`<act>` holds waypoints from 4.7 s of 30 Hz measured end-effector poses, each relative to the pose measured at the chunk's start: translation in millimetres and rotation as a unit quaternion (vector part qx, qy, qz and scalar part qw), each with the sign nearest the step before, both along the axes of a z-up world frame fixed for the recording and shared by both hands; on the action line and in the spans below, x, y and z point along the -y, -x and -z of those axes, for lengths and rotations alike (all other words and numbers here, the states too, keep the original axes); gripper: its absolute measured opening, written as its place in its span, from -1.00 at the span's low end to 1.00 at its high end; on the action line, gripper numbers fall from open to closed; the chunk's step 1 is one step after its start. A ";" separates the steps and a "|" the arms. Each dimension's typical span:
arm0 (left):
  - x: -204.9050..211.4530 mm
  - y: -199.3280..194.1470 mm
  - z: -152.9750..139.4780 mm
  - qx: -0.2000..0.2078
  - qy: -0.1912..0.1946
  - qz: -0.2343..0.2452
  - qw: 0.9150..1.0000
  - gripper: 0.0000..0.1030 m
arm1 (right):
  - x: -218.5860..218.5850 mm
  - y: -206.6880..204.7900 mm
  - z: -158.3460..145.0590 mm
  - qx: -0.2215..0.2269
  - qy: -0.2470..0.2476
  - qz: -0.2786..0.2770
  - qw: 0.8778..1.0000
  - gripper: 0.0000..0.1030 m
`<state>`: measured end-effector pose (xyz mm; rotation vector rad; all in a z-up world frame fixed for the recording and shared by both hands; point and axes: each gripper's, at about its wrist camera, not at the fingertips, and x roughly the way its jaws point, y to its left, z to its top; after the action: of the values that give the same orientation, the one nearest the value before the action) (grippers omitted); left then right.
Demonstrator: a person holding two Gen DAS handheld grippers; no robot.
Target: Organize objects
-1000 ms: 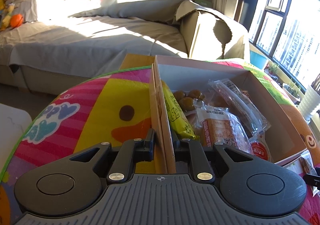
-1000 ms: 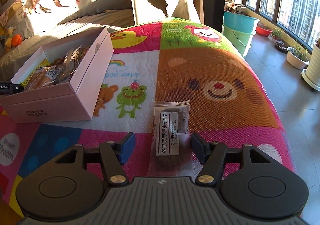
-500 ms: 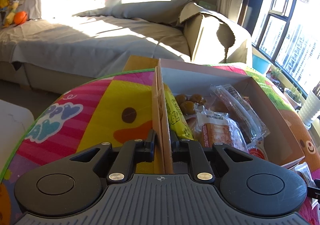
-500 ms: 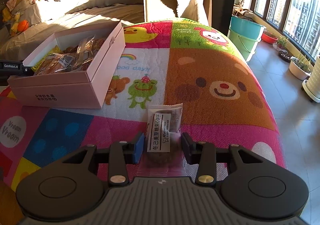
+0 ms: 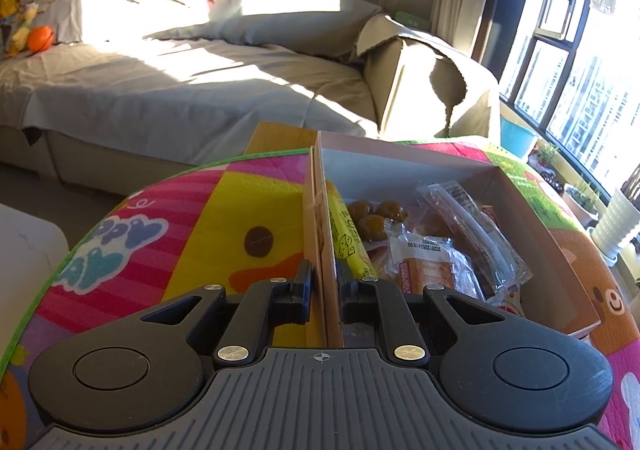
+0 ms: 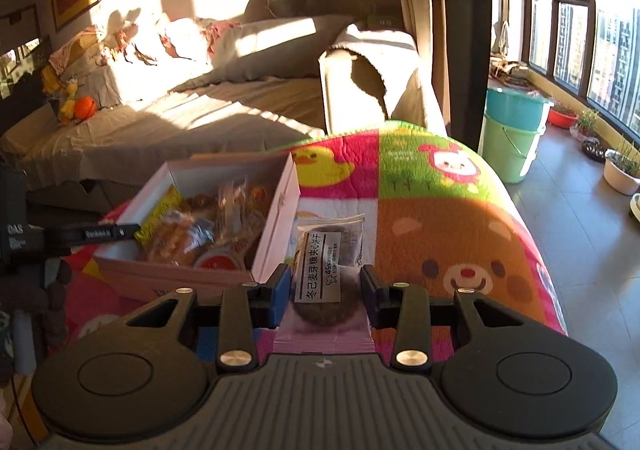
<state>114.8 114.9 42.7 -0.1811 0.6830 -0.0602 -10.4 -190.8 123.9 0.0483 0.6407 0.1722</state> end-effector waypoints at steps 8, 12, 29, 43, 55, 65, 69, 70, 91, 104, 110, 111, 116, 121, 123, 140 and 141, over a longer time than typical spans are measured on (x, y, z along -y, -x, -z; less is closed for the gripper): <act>0.0 0.6 0.5 0.000 -0.001 0.001 1.000 -0.72 | -31.5 -17.5 -61.6 0.097 -0.040 -0.047 0.993 -0.28; 0.6 0.7 0.6 0.000 -0.004 0.002 1.000 -0.72 | -58.1 -44.4 -64.3 0.099 -0.042 -0.069 0.992 -0.28; -0.9 2.2 1.6 0.002 -0.004 0.007 1.000 -0.70 | -87.2 -88.5 -12.5 0.049 0.003 -0.086 0.995 0.00; 64.1 -30.8 3.0 0.020 -0.086 0.060 0.994 -0.69 | -21.0 -61.5 92.0 -0.021 0.028 -0.034 0.999 0.44; 72.7 -90.5 15.3 0.060 -0.135 0.024 0.989 1.00 | -3.2 -102.4 104.3 0.022 0.026 0.027 0.999 0.46; 61.2 19.3 -45.8 0.161 -0.063 -0.005 0.985 0.98 | 10.7 -29.5 76.5 0.038 0.015 0.059 0.997 1.00; 75.8 79.4 -22.2 0.101 -0.050 0.043 0.993 0.98 | -1.3 -3.0 89.4 0.005 0.027 0.024 0.999 1.00; 82.1 89.0 -10.9 0.083 -0.052 0.048 0.994 0.98 | -5.3 1.6 93.9 0.002 0.035 0.018 0.999 1.00; 111.7 107.4 48.6 0.017 -0.101 0.017 0.995 1.00 | -9.4 31.0 127.2 0.000 0.060 0.035 0.998 1.00; 114.5 110.0 48.8 0.016 -0.101 0.011 0.995 1.00 | -6.7 24.6 128.2 -0.005 0.045 0.033 0.998 1.00; 114.8 110.5 48.7 0.016 -0.101 0.011 0.995 1.00 | -6.8 24.7 128.2 -0.006 0.044 0.033 0.998 1.00; 114.6 110.3 48.7 0.016 -0.100 0.011 0.995 1.00 | -6.8 24.8 128.2 -0.006 0.044 0.033 0.998 1.00; 114.2 110.9 48.6 0.015 -0.097 0.009 0.995 1.00 | -7.1 24.8 128.3 -0.006 0.045 0.033 0.998 1.00; 113.0 110.4 48.4 0.015 -0.095 0.009 0.995 1.00 | -6.9 24.7 128.0 -0.006 0.044 0.033 0.998 1.00; 111.7 110.0 48.4 0.015 -0.094 0.009 0.995 1.00 | -7.3 24.2 128.1 -0.006 0.045 0.033 0.998 1.00; 112.7 109.0 49.1 0.015 -0.096 0.009 0.995 1.00 | -8.0 24.5 128.0 -0.006 0.044 0.033 0.998 1.00; 113.1 109.1 49.1 0.015 -0.096 0.009 0.995 1.00 | -7.7 24.4 128.0 -0.006 0.044 0.033 0.998 1.00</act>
<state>5.7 1.8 -6.5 0.0101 0.6560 -0.0145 -34.8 -183.1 -4.1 -0.0134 0.6562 0.0798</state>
